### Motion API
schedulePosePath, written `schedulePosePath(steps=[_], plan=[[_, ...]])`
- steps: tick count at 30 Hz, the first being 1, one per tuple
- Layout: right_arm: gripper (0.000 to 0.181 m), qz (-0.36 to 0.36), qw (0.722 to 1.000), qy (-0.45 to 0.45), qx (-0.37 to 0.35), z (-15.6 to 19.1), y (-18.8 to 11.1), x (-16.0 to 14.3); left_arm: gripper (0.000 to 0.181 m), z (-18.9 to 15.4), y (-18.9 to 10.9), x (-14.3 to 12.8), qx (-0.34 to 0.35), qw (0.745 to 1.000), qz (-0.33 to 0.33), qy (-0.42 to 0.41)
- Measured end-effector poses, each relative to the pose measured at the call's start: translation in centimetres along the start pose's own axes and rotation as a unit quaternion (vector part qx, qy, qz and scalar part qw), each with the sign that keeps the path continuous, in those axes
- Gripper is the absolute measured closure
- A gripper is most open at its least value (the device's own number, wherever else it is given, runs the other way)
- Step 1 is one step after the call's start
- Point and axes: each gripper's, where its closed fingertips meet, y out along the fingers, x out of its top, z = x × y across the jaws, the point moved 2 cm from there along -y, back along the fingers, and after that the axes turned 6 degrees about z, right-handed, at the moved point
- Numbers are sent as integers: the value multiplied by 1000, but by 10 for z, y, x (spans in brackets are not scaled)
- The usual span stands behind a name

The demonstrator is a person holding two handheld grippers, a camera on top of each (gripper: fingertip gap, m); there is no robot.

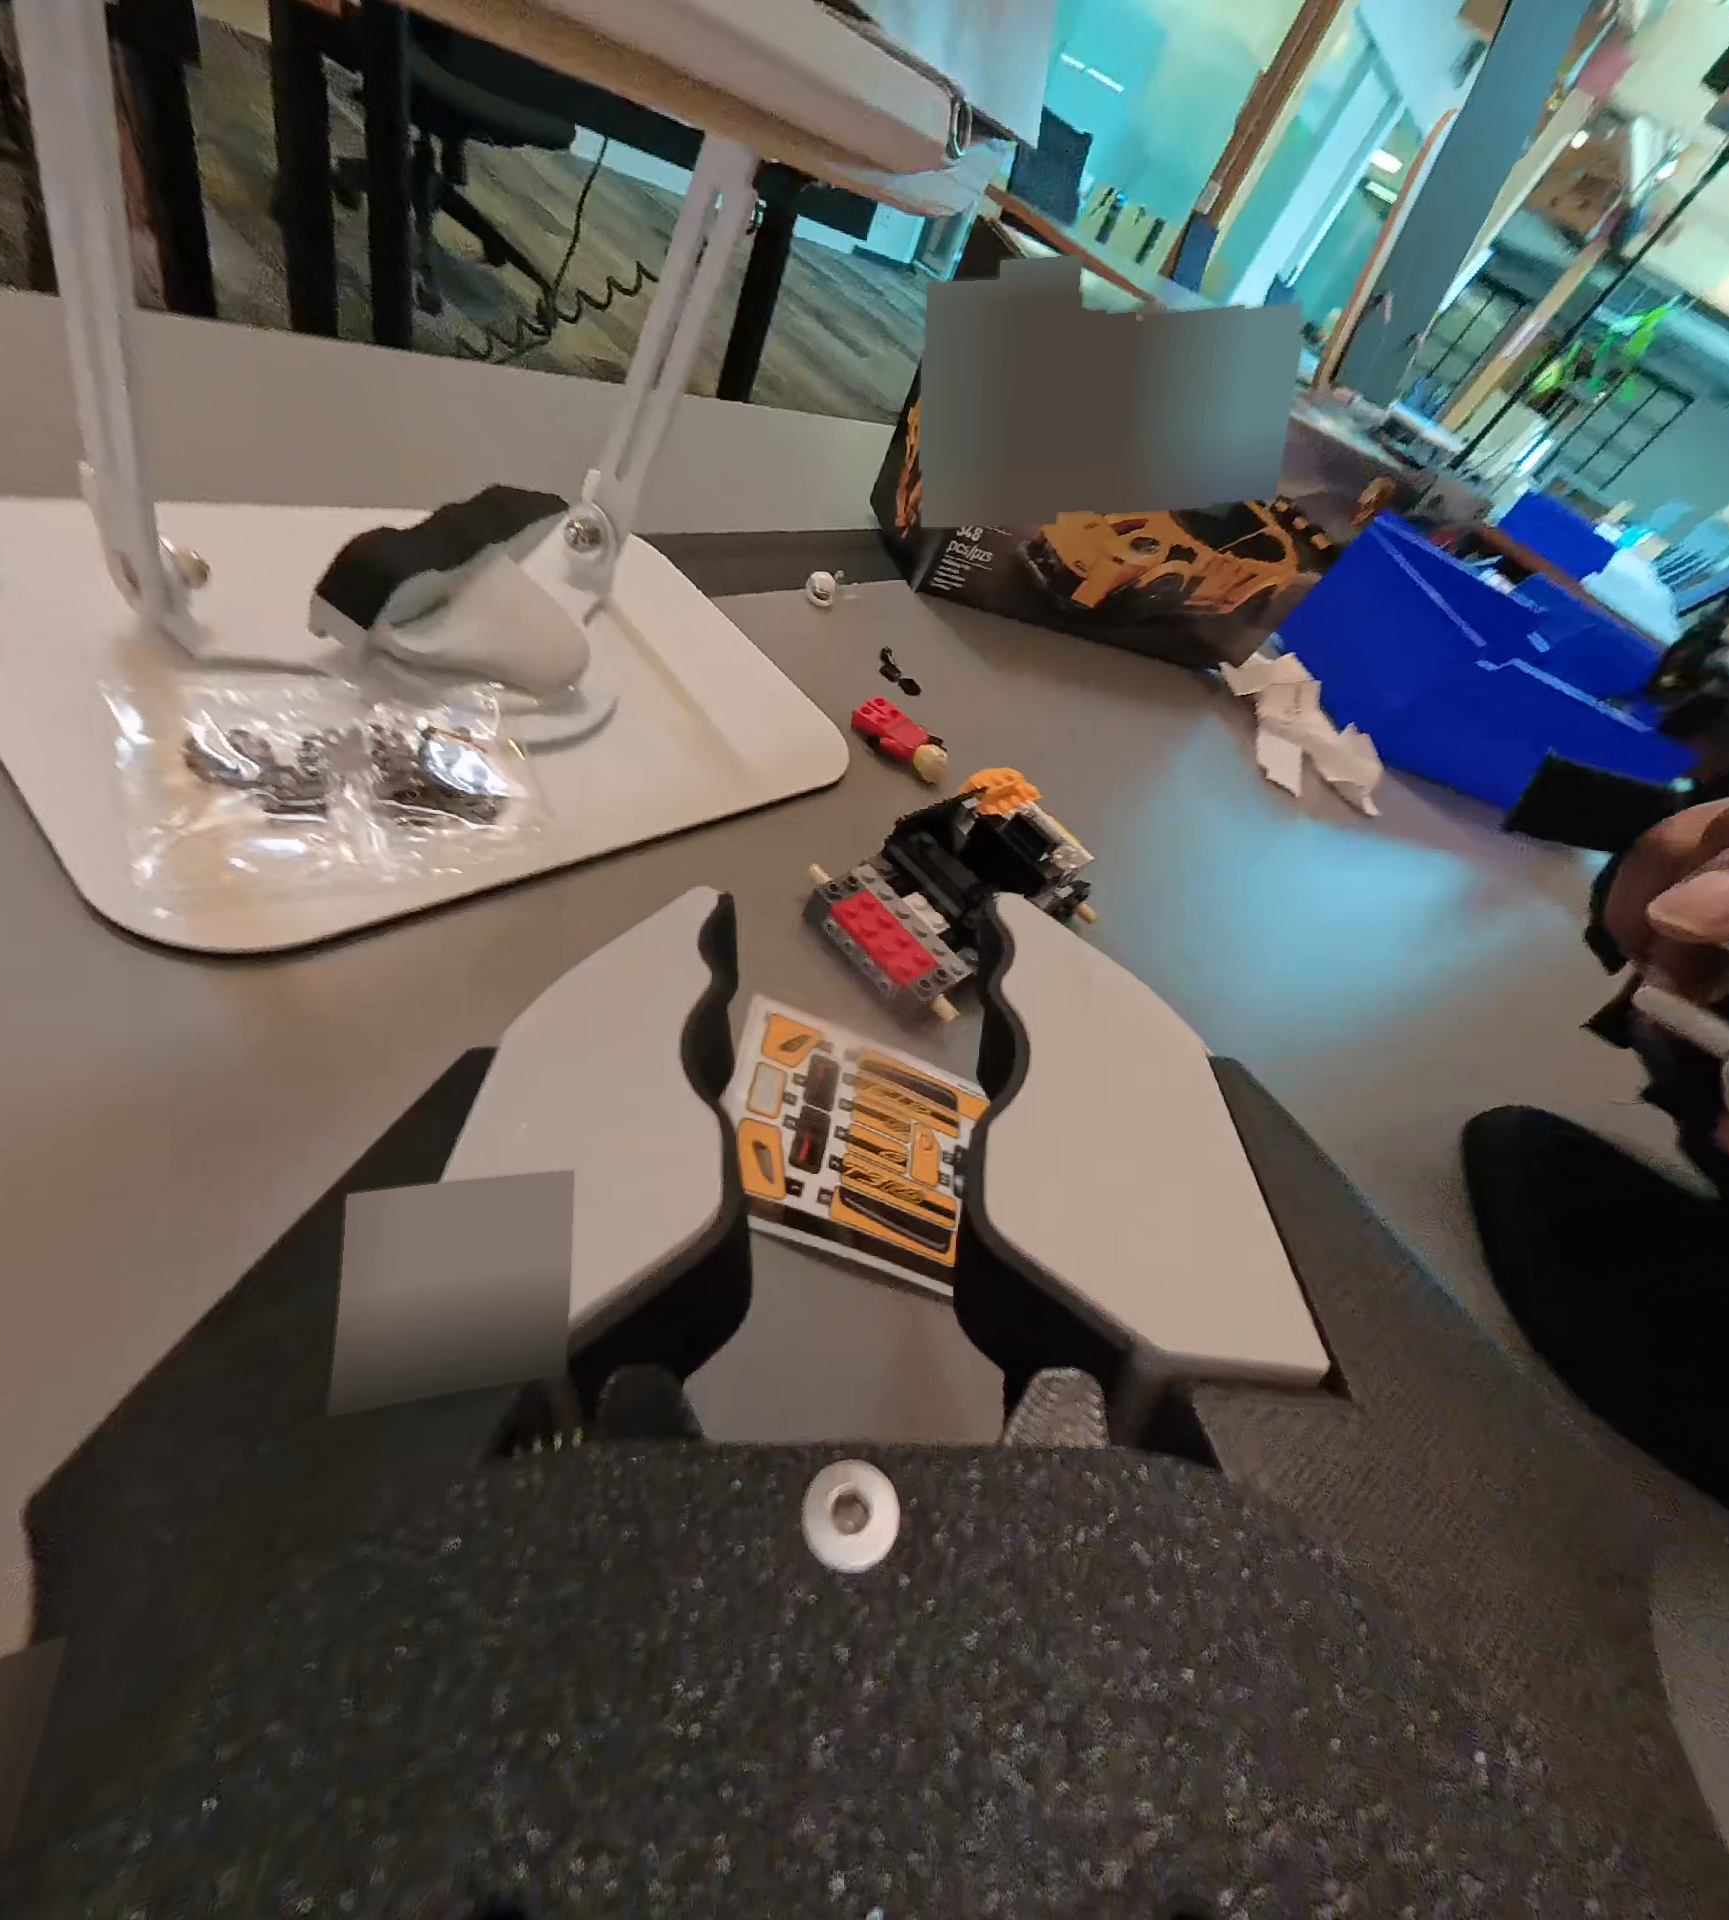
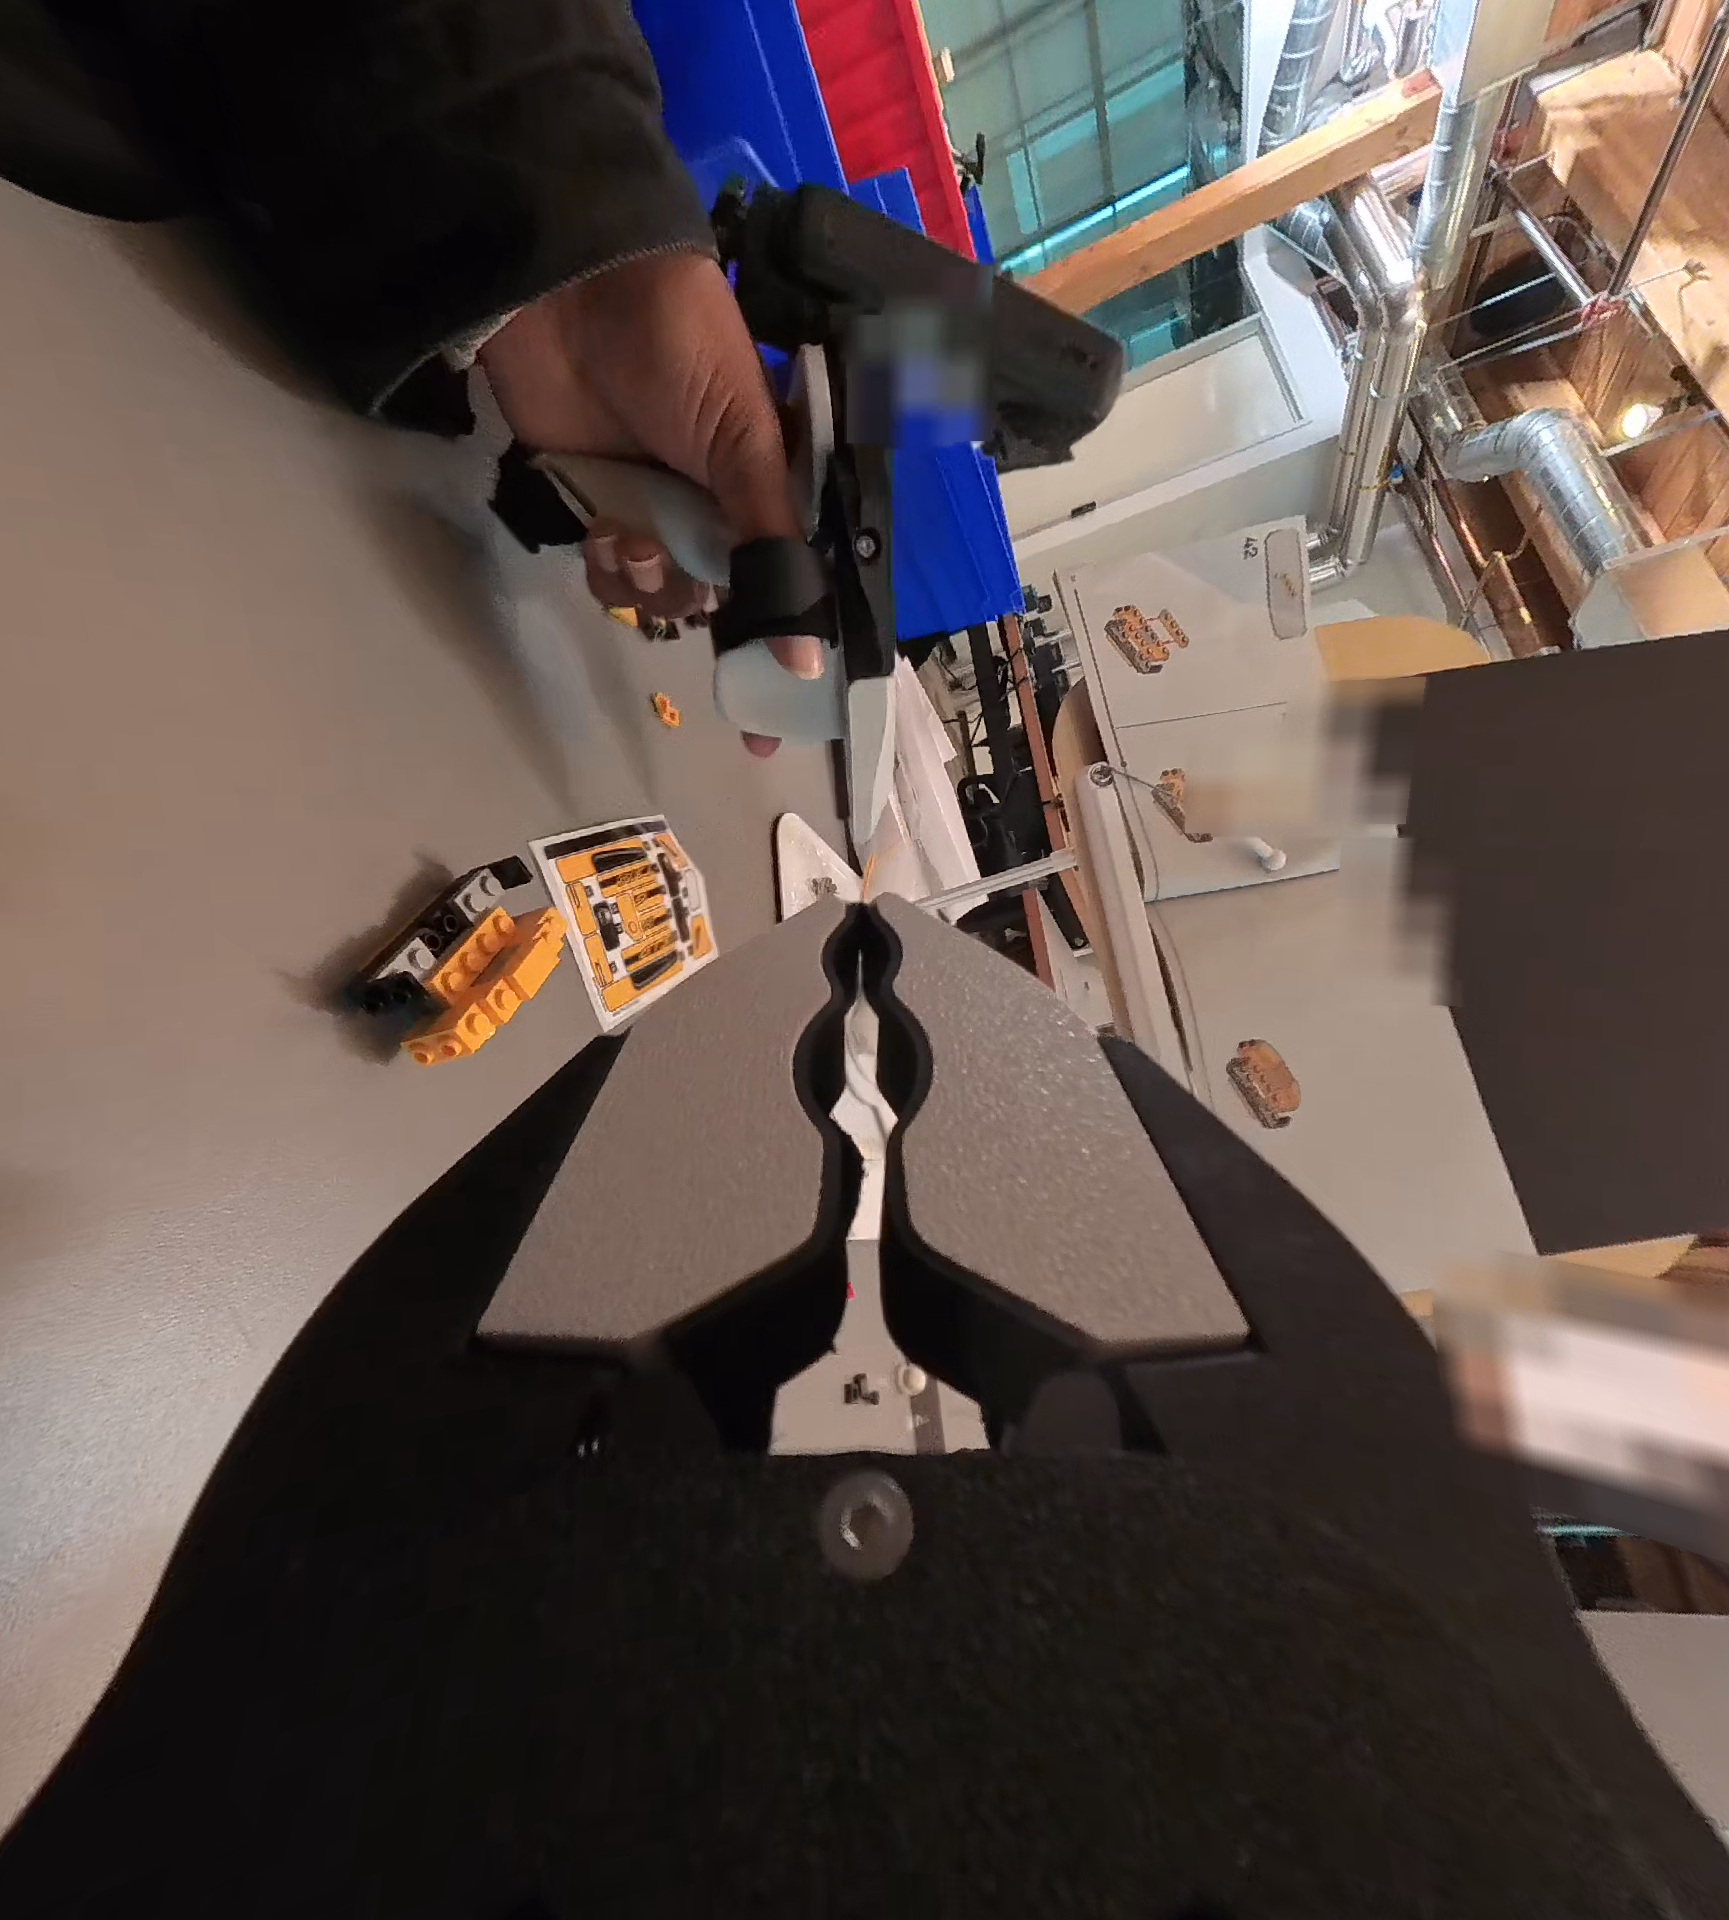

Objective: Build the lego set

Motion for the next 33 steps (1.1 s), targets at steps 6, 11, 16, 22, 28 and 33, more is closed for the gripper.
schedulePosePath(steps=[6, 11, 16, 22, 28, 33], plan=[[181, 8, 1000, 15, 9, 3, 3, -5, 133, 3, -5, 6, 39, 998, -10, 50], [181, 10, 1000, 25, 12, 4, 4, -9, 151, -17, -12, 11, -6, 998, -15, 68], [181, 12, 999, 33, 19, 8, 8, -11, 159, -62, -10, 0, -174, 984, 28, -19], [181, 14, 999, 40, 20, 11, 11, -13, 162, -99, -10, -17, -332, 933, 71, -120], [181, 7, 999, 39, 20, 18, 14, -10, 168, -115, -9, -26, -376, 911, 86, -145], [181, 4, 999, 39, 23, 22, 16, -9, 169, -119, -6, -32, -386, 902, 102, -163]])
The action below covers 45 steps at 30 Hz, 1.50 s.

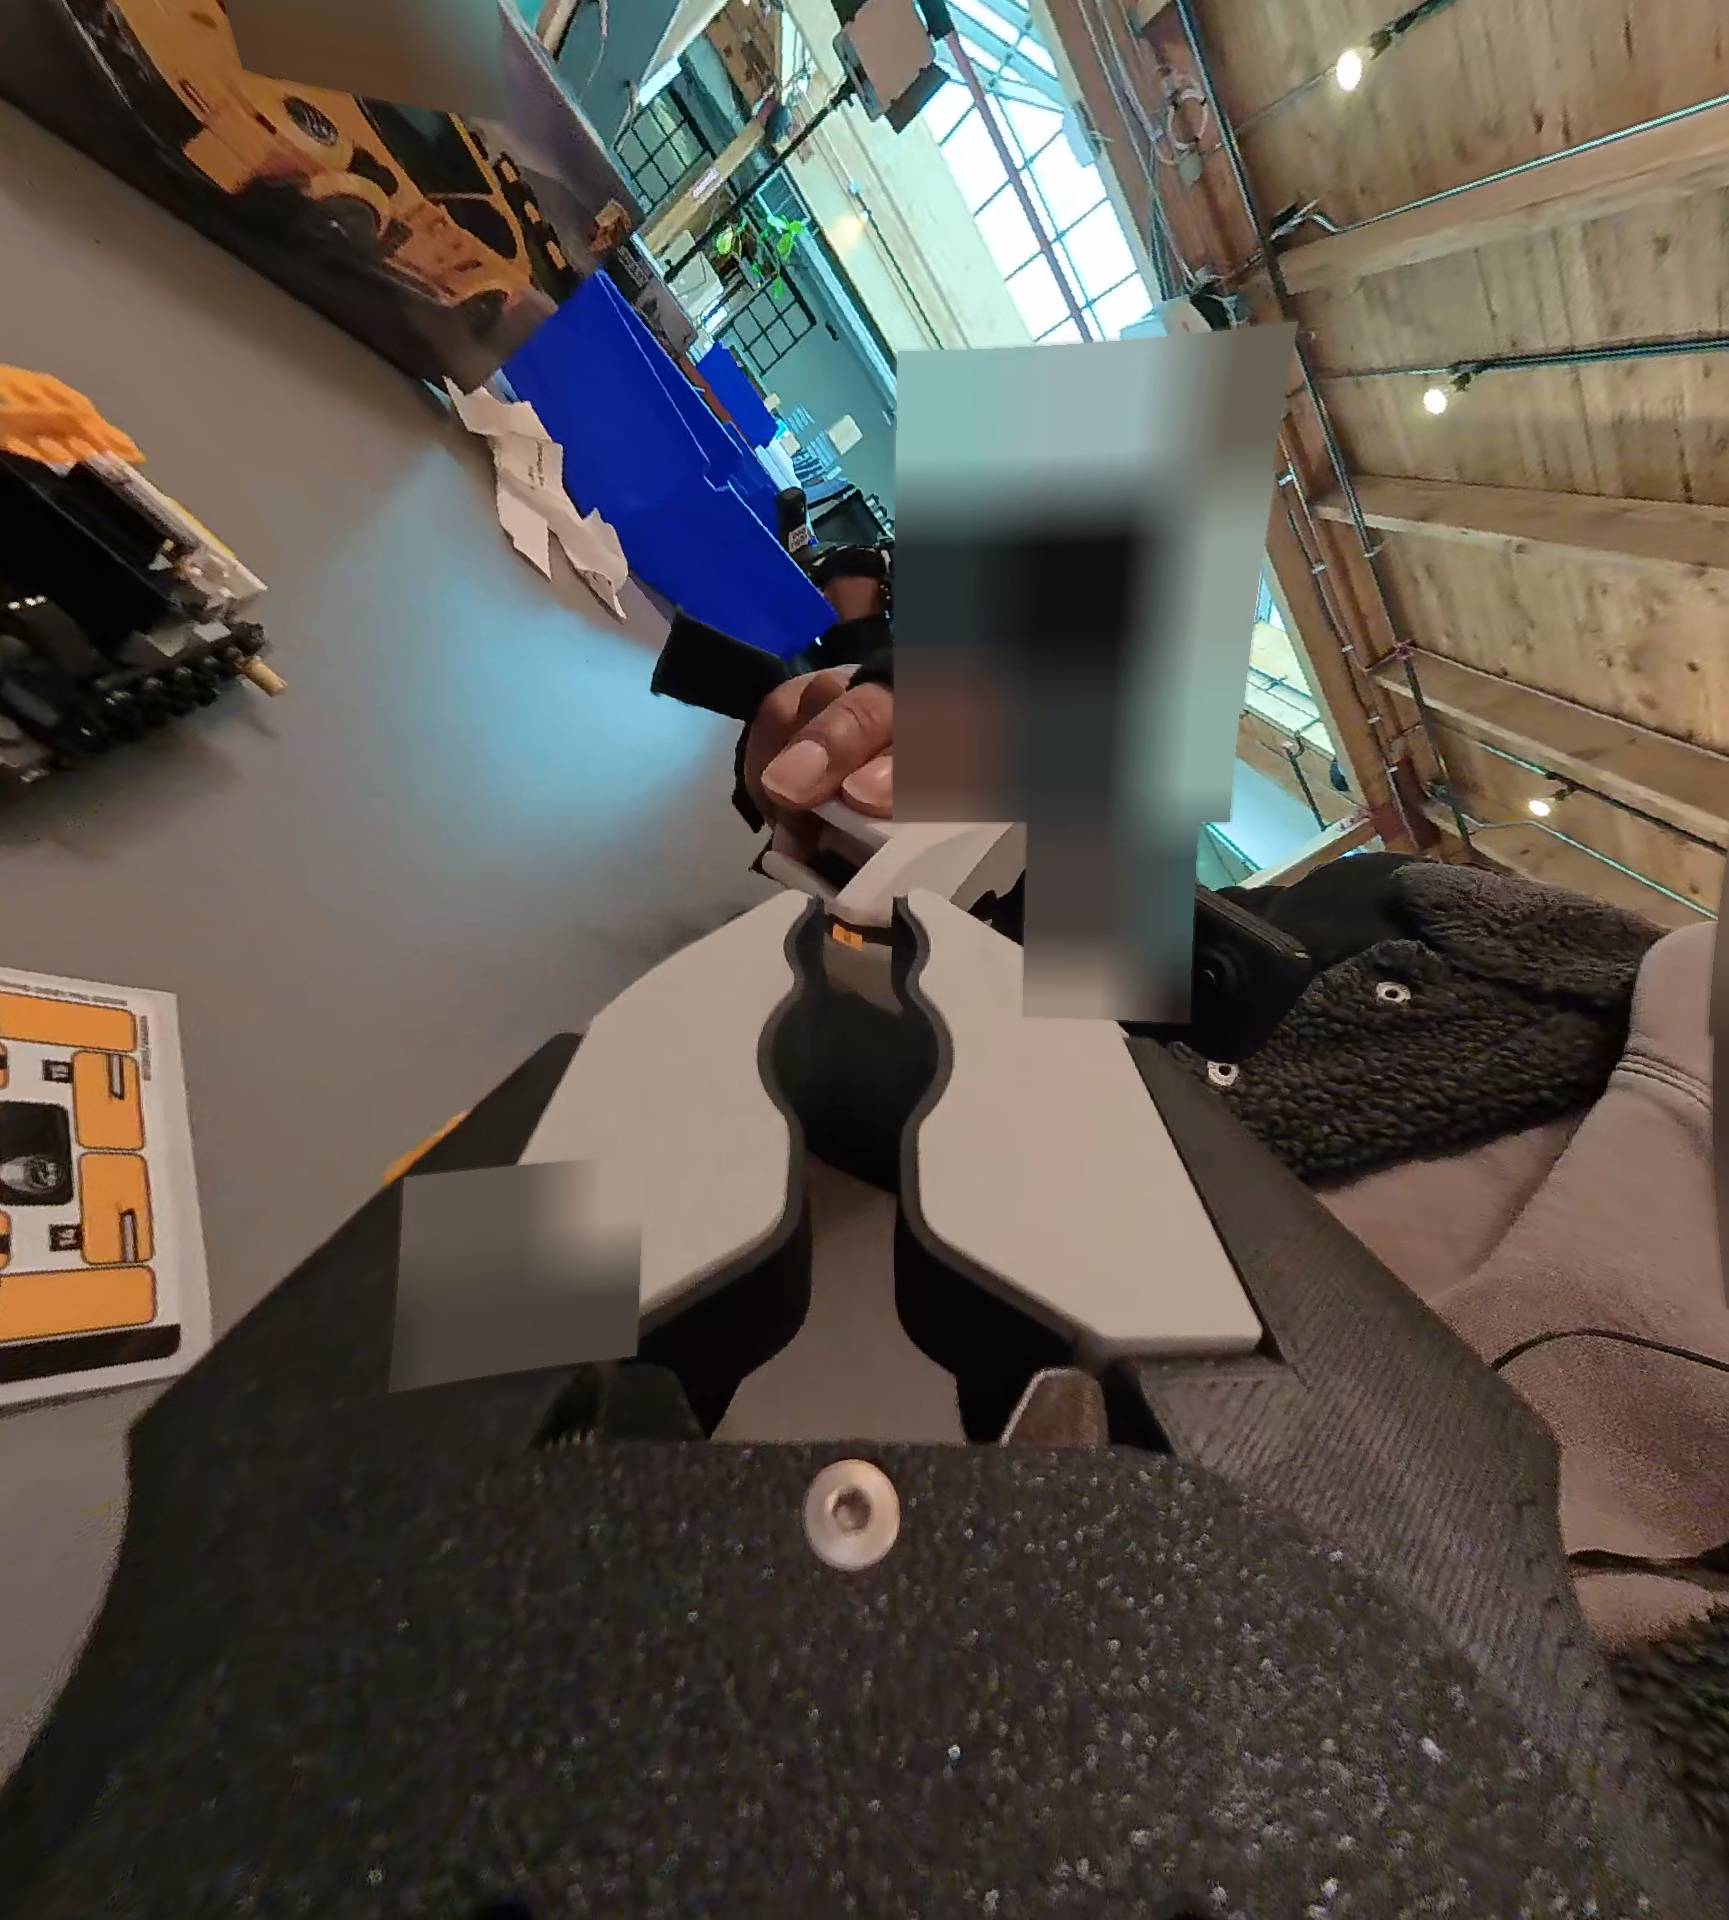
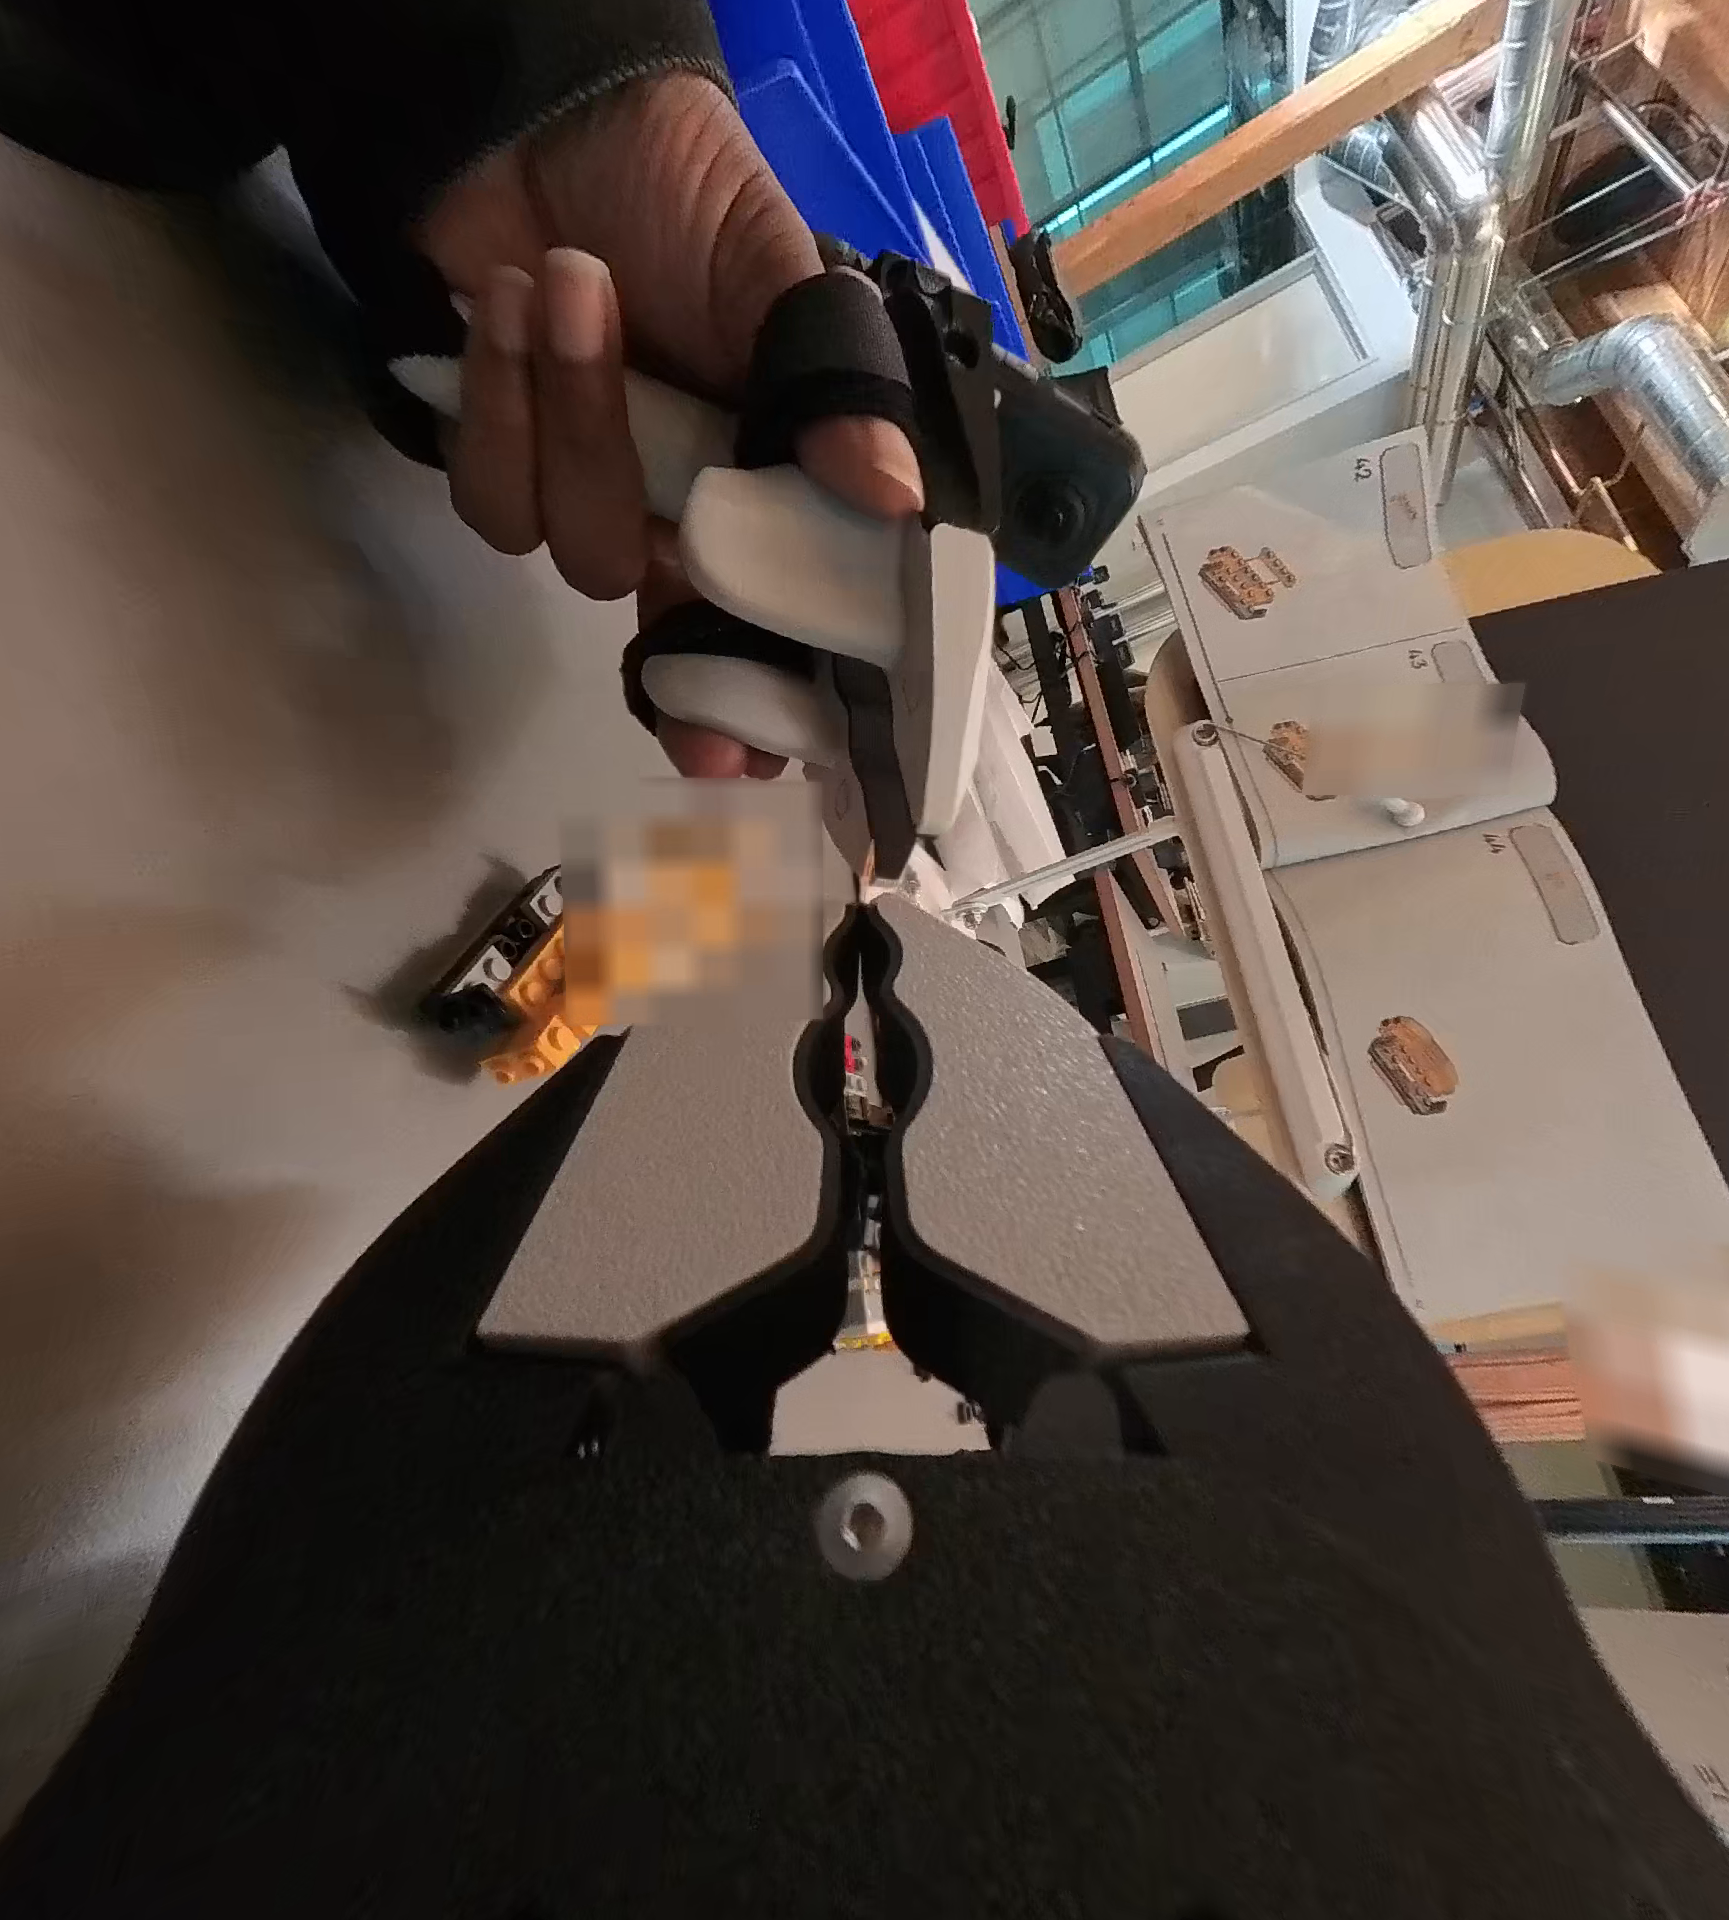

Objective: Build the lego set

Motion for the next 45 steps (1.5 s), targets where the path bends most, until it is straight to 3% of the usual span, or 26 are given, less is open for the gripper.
schedulePosePath(steps=[6, 14, 23, 45], plan=[[181, -3, 1000, 5, 6, 4, 2, 0, 176, 1, -1, -3, 2, 1000, 6, 1], [181, -7, 1000, 18, 9, 7, 3, -1, 181, 5, -5, -3, 71, 993, 22, 91], [181, 2, 1000, 5, 7, 8, 2, -5, 170, 14, -1, -10, 62, 997, 35, 31], [181, 21, 998, -53, -10, 12, 1, -6, 175, 17, -2, -14, 37, 998, 41, -18]])
